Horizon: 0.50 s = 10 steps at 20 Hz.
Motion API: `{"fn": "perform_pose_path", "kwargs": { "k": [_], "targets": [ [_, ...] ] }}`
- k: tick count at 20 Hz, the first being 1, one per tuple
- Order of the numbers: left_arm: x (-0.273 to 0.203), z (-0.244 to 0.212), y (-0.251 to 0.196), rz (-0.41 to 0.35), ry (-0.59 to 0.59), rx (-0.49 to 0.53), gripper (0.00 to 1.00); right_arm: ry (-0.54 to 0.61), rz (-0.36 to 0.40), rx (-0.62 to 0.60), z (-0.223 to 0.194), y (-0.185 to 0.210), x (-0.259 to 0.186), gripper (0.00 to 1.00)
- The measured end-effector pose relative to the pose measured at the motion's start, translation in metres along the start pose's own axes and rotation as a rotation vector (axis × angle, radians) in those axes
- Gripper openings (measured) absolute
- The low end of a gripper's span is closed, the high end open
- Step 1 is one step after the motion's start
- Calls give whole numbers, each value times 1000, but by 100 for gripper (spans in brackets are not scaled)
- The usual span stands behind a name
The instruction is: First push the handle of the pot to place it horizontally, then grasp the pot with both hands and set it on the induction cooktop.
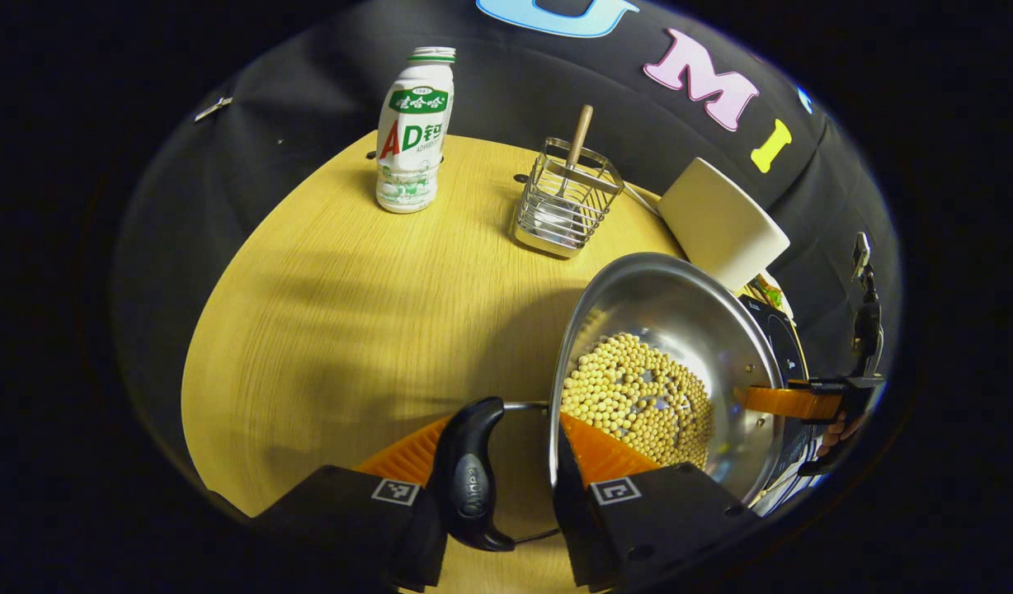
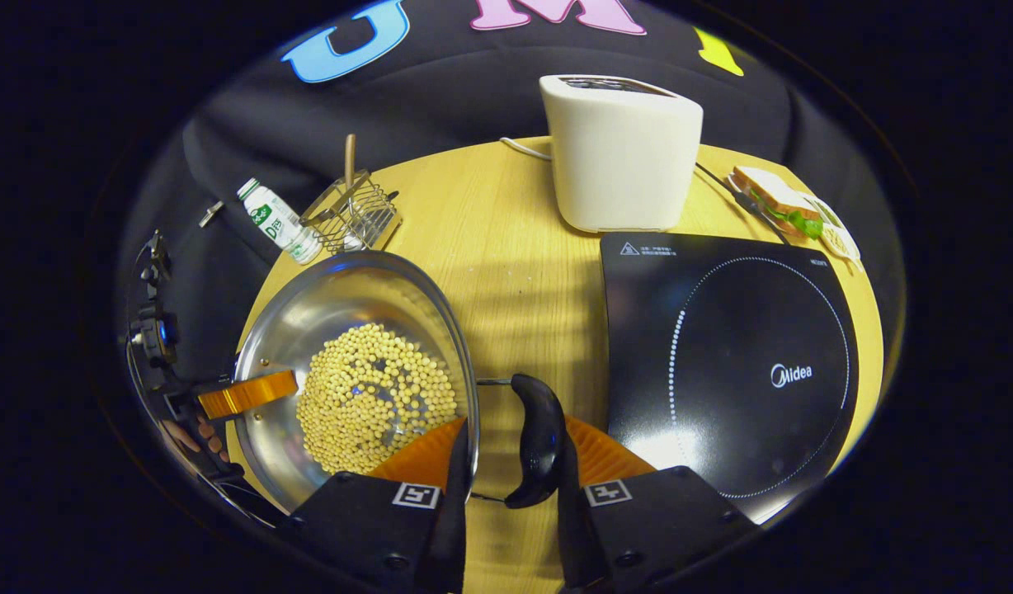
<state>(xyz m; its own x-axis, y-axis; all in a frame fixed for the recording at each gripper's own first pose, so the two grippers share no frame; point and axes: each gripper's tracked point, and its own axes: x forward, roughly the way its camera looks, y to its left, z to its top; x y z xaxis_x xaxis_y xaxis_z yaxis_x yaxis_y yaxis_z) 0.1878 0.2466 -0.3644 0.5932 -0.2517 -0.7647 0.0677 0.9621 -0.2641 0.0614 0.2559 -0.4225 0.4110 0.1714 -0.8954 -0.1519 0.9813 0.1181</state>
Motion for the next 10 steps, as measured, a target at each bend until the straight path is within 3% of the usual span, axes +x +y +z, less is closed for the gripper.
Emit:
{"fn": "perform_pose_path", "kwargs": {
  "k": [1,10],
  "targets": [
    [-4,-1,0,6,-2,8,60,7,2,-2,-5,0,-1,48],
    [-47,7,-29,2,-60,18,60,-59,17,-30,7,-6,-54,48]
  ]
}}
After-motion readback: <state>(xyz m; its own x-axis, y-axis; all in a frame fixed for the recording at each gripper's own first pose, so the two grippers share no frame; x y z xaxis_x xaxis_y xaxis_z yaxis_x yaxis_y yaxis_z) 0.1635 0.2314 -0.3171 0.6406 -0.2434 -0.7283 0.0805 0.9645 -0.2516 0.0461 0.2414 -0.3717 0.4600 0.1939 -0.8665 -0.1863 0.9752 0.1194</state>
